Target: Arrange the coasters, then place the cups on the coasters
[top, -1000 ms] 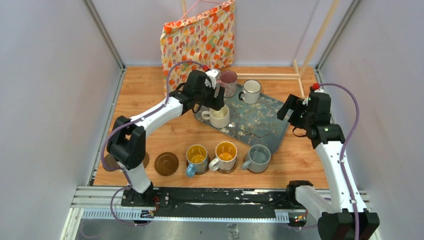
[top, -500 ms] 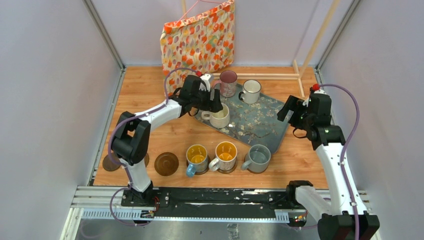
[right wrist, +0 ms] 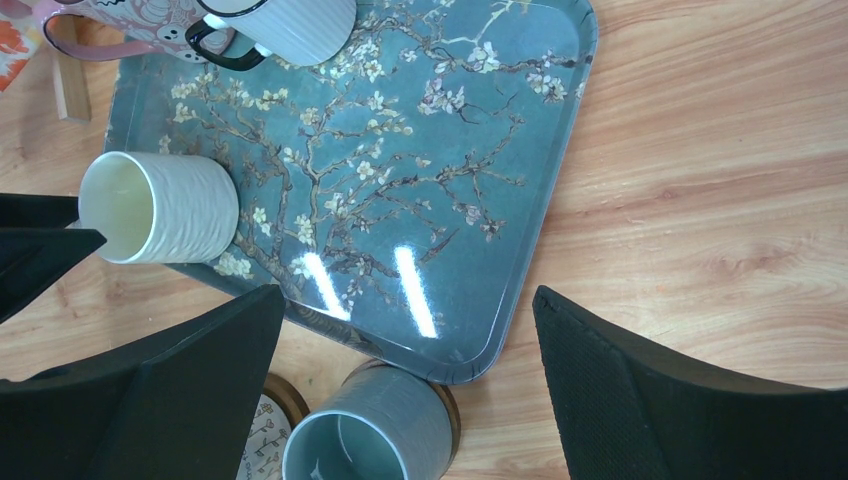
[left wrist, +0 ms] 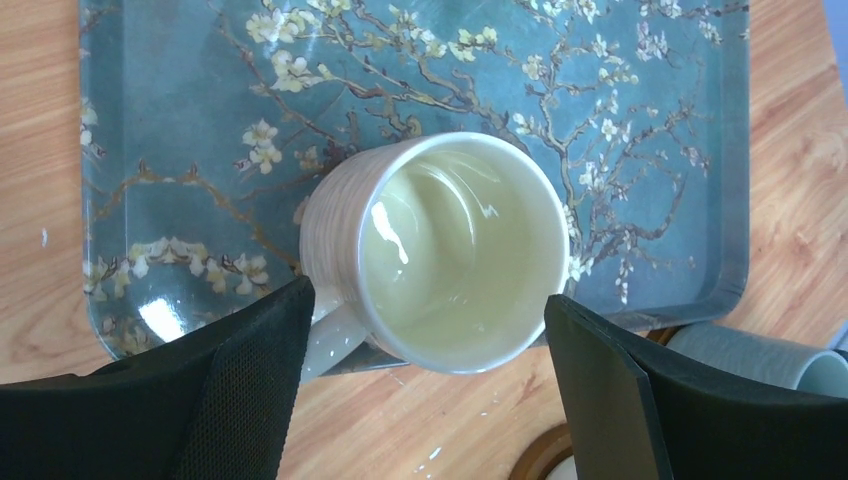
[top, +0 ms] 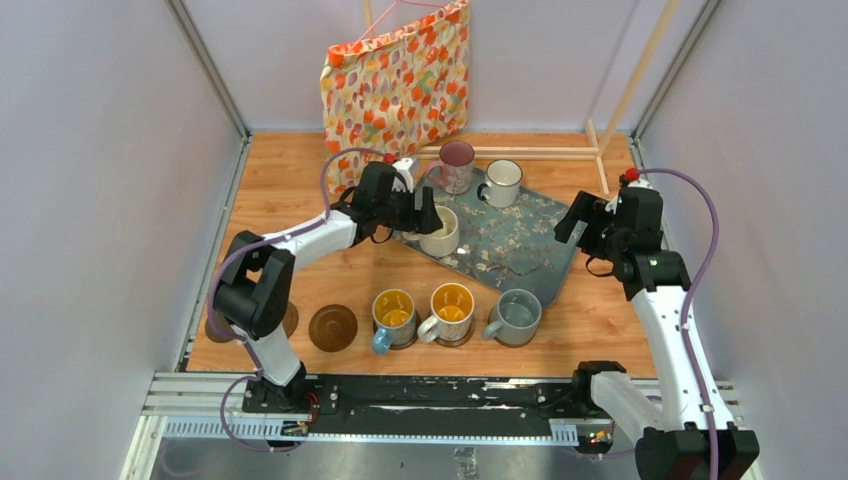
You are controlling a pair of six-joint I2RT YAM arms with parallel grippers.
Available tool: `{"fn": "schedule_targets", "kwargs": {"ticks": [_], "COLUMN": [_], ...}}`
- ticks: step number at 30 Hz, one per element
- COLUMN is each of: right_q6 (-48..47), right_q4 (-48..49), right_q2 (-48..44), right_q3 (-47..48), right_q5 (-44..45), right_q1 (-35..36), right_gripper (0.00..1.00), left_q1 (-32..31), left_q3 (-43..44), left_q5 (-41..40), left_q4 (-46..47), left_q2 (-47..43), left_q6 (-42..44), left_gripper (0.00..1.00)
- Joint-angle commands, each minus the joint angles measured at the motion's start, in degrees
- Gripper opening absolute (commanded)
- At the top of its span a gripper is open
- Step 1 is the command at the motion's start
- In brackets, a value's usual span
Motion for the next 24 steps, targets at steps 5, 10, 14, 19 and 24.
{"fn": "schedule_targets", "kwargs": {"ticks": [5,10,14,19,24], "right_q6": [-0.5,-0.4,-0.3,-0.4,-0.5], "right_q4": [-1.2,-1.2,-1.2,-1.2,-1.3], "right_q2": [-0.6,-0.5,-0.9,-1.3,-1.7], "right_q3": [-1.0,-1.0,-1.0,-1.2,-1.6], "right_q5": [0.4,0.4,0.6,0.7,0.8], "right_q1": [0.1,0.1,0.1,0.1,0.1], "right_gripper": [1.00,1.00,1.00,1.00,1.00], "left_q1": [0.3,-0.1,-1.1,-2.5,-4.3], "left_q3": [-5.1,-6.7,-7.3,-8.1,-9.0], "left_q5": [1.5,1.9,1.7,1.3,0.7], "left_q4": [2.5,2.5,2.5,2.5,2.4], "left_q2": [-5.7,-6.2,-6.9,-7.6,-7.9], "left_q6": [-2.2,-2.2,-2.3,-2.3,-1.9], "left_gripper": [0.89,0.89,0.89,0.89,0.89]}}
